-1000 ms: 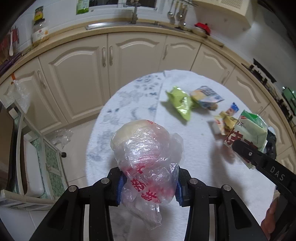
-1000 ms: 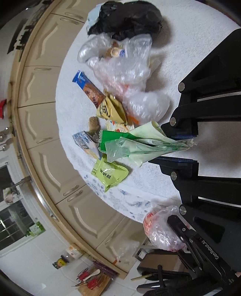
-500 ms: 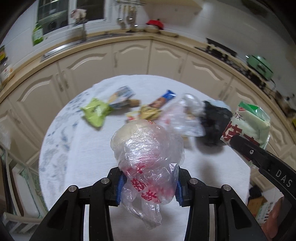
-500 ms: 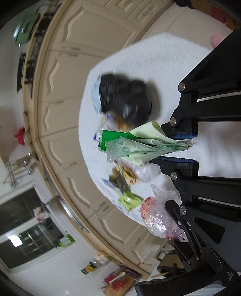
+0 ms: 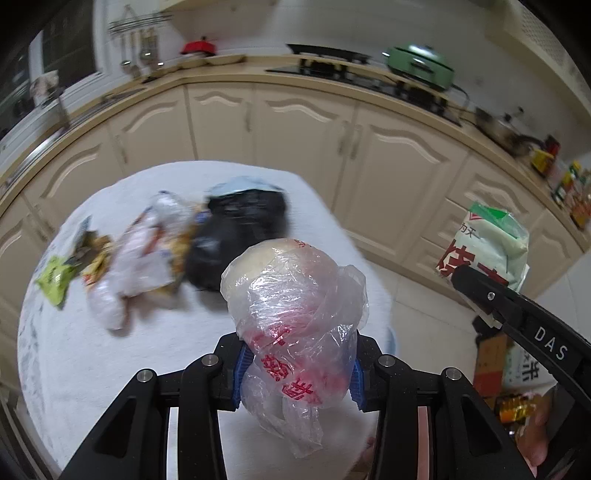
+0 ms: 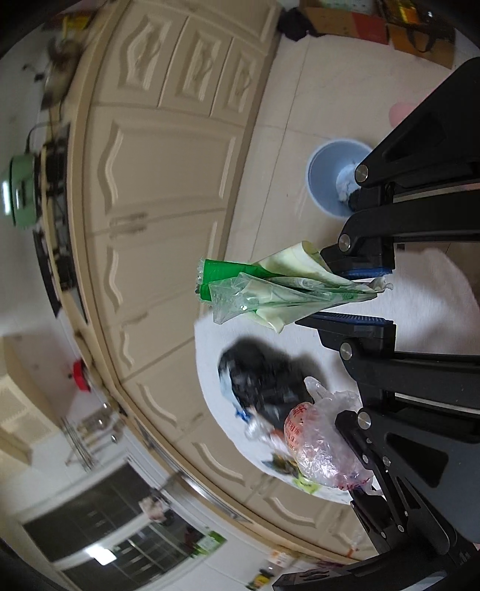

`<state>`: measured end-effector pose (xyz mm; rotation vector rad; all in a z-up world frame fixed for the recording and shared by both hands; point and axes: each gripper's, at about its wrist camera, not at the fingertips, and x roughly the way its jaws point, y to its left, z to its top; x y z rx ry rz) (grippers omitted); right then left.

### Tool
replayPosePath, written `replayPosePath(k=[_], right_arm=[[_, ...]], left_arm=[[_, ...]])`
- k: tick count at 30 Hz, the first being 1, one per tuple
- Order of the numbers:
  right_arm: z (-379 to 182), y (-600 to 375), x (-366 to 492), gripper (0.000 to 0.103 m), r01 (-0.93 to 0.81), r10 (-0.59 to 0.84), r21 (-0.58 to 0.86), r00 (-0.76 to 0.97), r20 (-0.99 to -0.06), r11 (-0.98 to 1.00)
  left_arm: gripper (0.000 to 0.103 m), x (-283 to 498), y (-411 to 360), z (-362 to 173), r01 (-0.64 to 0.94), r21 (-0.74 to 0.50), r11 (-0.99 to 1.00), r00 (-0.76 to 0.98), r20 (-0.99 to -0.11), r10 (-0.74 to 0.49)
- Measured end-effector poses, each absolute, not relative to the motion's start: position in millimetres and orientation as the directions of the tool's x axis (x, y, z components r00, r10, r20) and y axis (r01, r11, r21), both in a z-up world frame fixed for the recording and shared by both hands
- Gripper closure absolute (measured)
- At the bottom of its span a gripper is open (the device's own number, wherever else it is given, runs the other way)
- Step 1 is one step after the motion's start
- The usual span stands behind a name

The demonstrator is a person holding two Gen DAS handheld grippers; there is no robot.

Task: Collect trash
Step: 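Carry the red-printed bag and snack bag in both tools over the blue bin, then open the left tool to drop the red-printed bag while the right tool drops the snack bag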

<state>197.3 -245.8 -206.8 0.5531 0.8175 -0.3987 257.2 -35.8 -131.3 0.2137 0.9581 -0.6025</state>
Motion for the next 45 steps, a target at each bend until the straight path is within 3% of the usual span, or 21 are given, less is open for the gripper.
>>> replayPosePath(k=[14,29,30,32,34,45], right_arm=[[-229,-348,122,0.088,0.725,-0.243,0.273,0.521,-0.818,0.633],[-268,-395,91,0.088,0.785,-0.201,0.286,0.456,-0.867,0.549],[-269,-397,92,0.088,0.787,-0.196,0.289,0.455,-0.869,0.546],[-272,-400,92,0.088,0.791,-0.192,0.290,0.450,-0.872,0.539],[-274,-402,91,0.088,0.794,-0.190,0.289,0.446,-0.875,0.534],[-290,-403,106,0.088,0.787,-0.151,0.284,0.426,-0.892,0.548]], left_arm=[[0.064,257,-177,-176,0.715,-0.029,0.698,0.322,-0.873,-0.366],[0.062,290,-297,-241,0.749,-0.037,0.661,0.205,-0.936,-0.285],[0.060,293,-302,-243,0.751,-0.042,0.659,0.201,-0.936,-0.288],[0.046,298,-309,-246,0.751,-0.037,0.659,0.202,-0.938,-0.283],[0.018,301,-314,-247,0.751,-0.027,0.659,0.213,-0.936,-0.281],[0.016,302,-290,-244,0.725,0.038,0.688,0.301,-0.916,-0.267]])
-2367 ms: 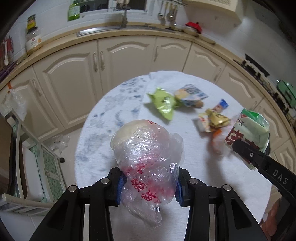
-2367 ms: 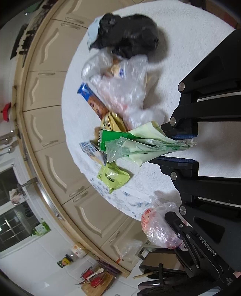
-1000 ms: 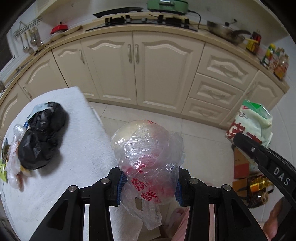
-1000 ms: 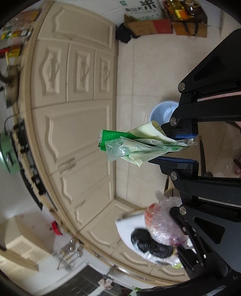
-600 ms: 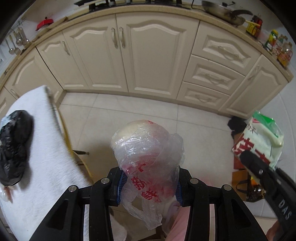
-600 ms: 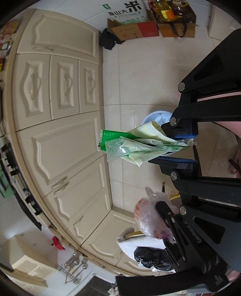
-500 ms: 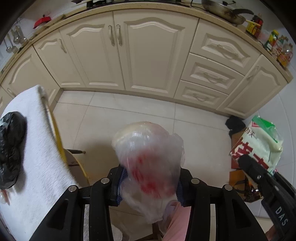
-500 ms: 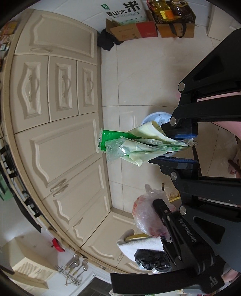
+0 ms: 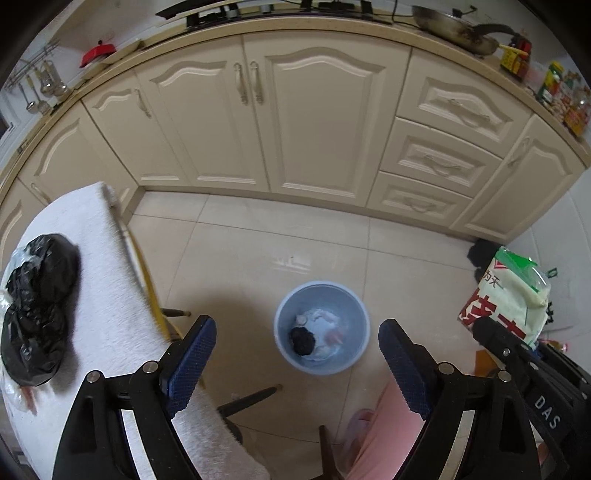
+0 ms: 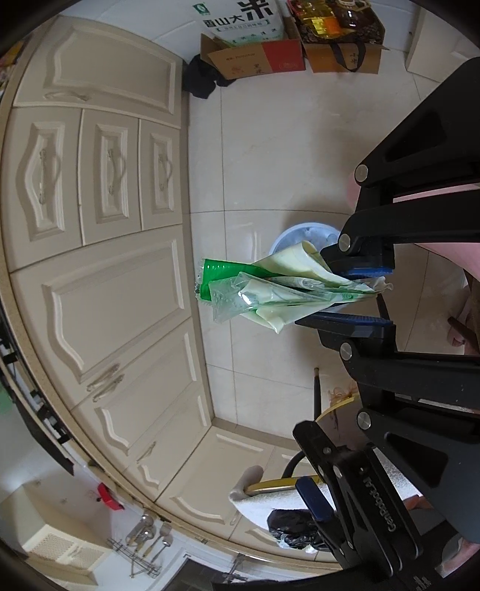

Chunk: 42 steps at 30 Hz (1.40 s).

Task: Collect trash
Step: 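Open the left tool to drop the red-printed bag while the right tool drops the snack bag, then move both tools back over the table of trash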

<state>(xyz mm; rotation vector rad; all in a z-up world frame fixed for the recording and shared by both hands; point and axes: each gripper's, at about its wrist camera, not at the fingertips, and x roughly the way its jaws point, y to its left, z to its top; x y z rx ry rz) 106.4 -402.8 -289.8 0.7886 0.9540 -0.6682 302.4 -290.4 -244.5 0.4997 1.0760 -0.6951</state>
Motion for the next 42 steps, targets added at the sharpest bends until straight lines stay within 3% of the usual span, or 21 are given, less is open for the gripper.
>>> replayPosePath(k=[10,12,13,14,15,42], right_arm=[[-285,-379,140,0.085,0.729,-0.125,0.274,0.442,-0.888,0.628],[-280,-375,145,0.066,0.728,-0.142,0.249,0.430,-0.891,0.639],[-279,-373,146,0.035,0.730,-0.155,0.239,0.427,-0.891,0.640],[-277,-373,147,0.016,0.739,-0.180,0.221,0.422,-0.889,0.636],[-275,-371,145,0.013,0.755,-0.221,0.193,0.410,-0.885,0.626],[-237,-328,145,0.011,0.714,-0.250,0.183,0.456,-0.854,0.675]], left_arm=[[0.016,285,-244,-213,0.686,0.049,0.726,0.350,-0.897,-0.271],[0.016,283,-235,-208,0.679,0.050,0.733,0.363,-0.890,-0.275],[0.017,282,-229,-205,0.673,0.052,0.738,0.369,-0.888,-0.274],[0.016,282,-224,-203,0.664,0.052,0.746,0.375,-0.886,-0.271],[0.016,281,-217,-200,0.658,0.049,0.752,0.377,-0.886,-0.272],[0.016,272,-139,-161,0.594,0.005,0.804,0.405,-0.865,-0.295]])
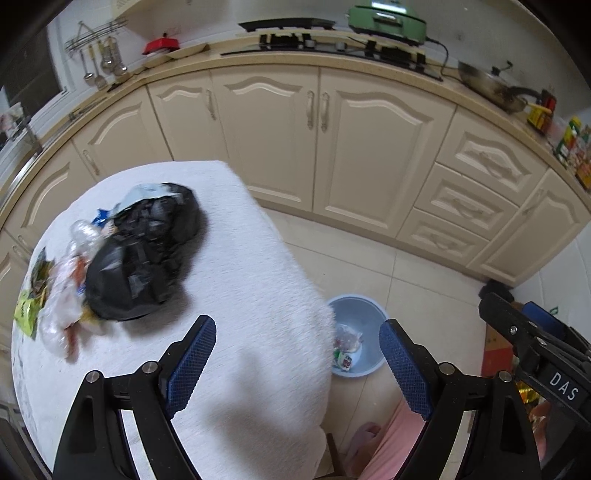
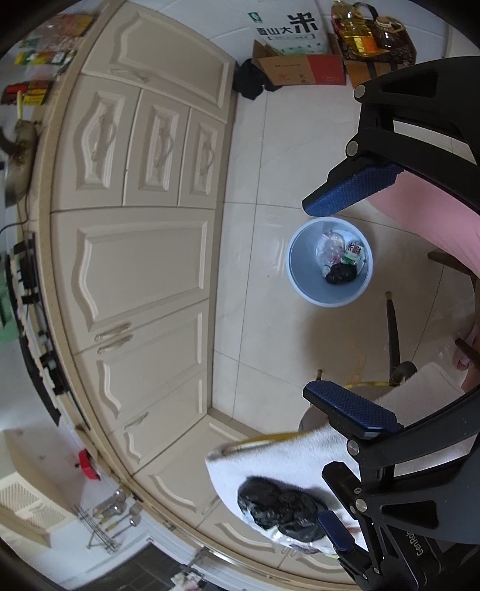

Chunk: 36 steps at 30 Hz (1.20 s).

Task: Collect trash
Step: 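Move both tools back over the table of trash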

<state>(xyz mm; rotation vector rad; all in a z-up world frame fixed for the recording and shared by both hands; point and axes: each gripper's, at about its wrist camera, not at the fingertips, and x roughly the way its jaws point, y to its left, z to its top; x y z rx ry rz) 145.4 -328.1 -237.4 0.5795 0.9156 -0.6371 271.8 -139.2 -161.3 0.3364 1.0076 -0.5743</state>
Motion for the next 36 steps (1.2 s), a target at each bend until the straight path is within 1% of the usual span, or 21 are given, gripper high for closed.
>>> replayPosePath(k=[10,19,25,32,36], right_arm=[[-225,-283,163,0.011,0.636,-0.224,0.177,0.497,-0.838,0.751],[-226,-244,183,0.011,0.552,-0.162,0.189,0.526,-0.835,0.812],[-231,-223,204,0.011,0.496,-0.116,0.197,0.530,-0.840,0.846],[-241,-207,235,0.011,0.450,-0.057,0.217,0.520,-0.852,0.866],[-244,-199,260,0.007,0.430,-0.027,0.236,0.522,-0.853,0.872]], left_arm=[[0.016,260,-71,-138,0.513,-0.006,0.858,0.463,-0.840,-0.282],[0.016,251,-14,-129,0.424,-0.011,0.906,0.491,-0.837,-0.240],[0.016,258,14,-126,0.364,-0.007,0.931,0.499,-0.843,-0.202],[0.016,285,42,-128,0.302,-0.016,0.953,0.495,-0.852,-0.171],[0.016,309,60,-131,0.276,-0.019,0.961,0.498,-0.852,-0.160]])
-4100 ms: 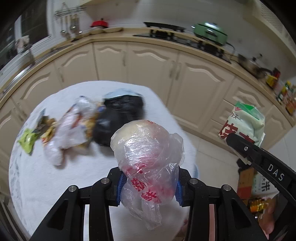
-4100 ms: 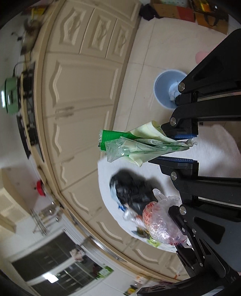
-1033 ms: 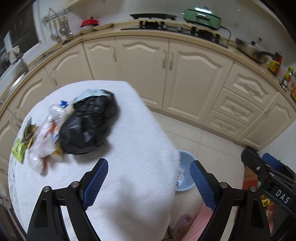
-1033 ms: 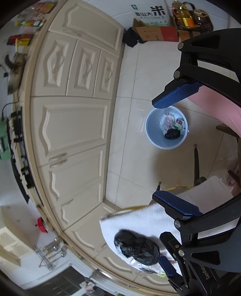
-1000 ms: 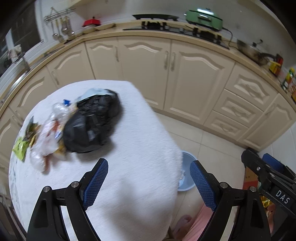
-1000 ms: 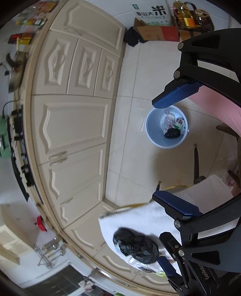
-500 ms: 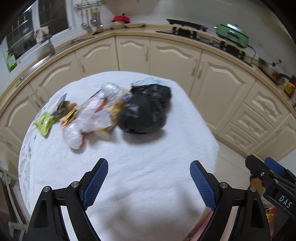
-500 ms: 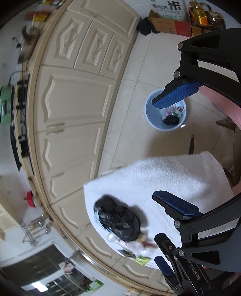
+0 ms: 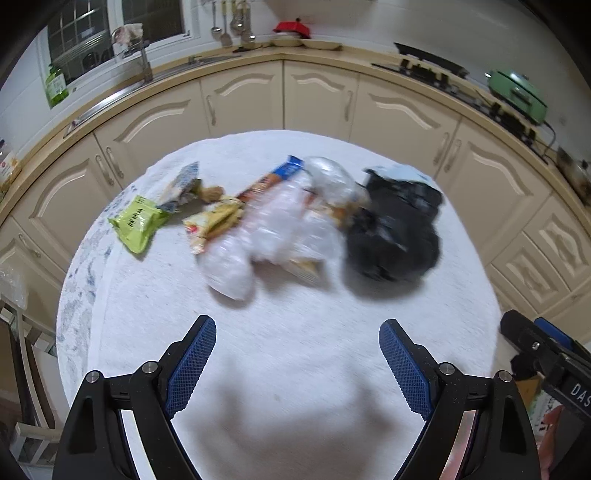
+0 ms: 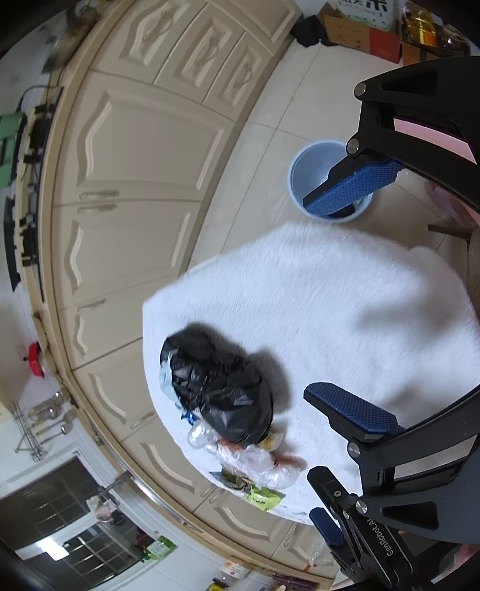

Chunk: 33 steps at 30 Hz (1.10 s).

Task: Collect trash
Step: 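Move both tools back over the table of trash, then grasp the black plastic bag with the right tool while the left tool grasps the clear plastic bag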

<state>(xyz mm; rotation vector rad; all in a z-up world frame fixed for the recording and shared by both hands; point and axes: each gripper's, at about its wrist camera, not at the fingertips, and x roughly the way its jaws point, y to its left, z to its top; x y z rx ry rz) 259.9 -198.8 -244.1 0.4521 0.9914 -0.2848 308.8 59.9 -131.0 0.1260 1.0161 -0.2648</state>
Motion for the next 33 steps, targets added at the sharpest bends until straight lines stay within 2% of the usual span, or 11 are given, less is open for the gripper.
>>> replayPosePath(k=[2,13,17,18,21,24,25,27,28,31,33], right_arm=[[-246,-195,275,0.005,0.422,-0.014,0.241,0.517,-0.856,0.874],[-267,-180,362,0.004,0.396,0.042,0.251,0.467,-0.883,0.883],[-278,-176,386,0.000,0.369,0.117,0.308,0.458,-0.881,0.877],[-280,-176,391,0.000,0.368,0.135,0.328,0.463,-0.876,0.870],[-282,-174,400,0.000,0.358,0.153,0.352,0.479,-0.864,0.865],[-282,-174,405,0.000,0.348,0.164,0.361,0.483,-0.860,0.865],[-282,-174,407,0.002,0.345,0.171,0.367,0.484,-0.858,0.864],[-280,-174,406,0.016,0.319,0.216,0.409,0.498,-0.840,0.855],[-279,-174,406,0.027,0.308,0.237,0.426,0.499,-0.834,0.851],[-273,-169,399,0.039,0.290,0.217,0.398,0.499,-0.839,0.870],[-271,-167,393,0.042,0.278,0.229,0.401,0.492,-0.840,0.873]], left_arm=[[0.016,325,68,-134,0.263,-0.036,0.964,0.493,-0.854,-0.166],[0.016,406,101,-158,0.197,-0.122,0.973,0.450,-0.870,-0.200],[0.016,423,102,-170,0.196,-0.155,0.968,0.428,-0.875,-0.227],[0.019,427,103,-174,0.194,-0.160,0.968,0.423,-0.877,-0.230],[0.047,437,102,-187,0.199,-0.200,0.960,0.386,-0.884,-0.264],[0.057,443,106,-188,0.194,-0.209,0.959,0.396,-0.877,-0.271],[0.060,444,108,-187,0.194,-0.215,0.957,0.396,-0.876,-0.277],[0.064,444,112,-186,0.194,-0.227,0.955,0.395,-0.873,-0.287],[0.066,443,113,-185,0.193,-0.225,0.955,0.397,-0.872,-0.286],[0.071,435,114,-181,0.188,-0.213,0.959,0.410,-0.870,-0.274],[0.074,426,114,-179,0.193,-0.193,0.962,0.422,-0.869,-0.259]])
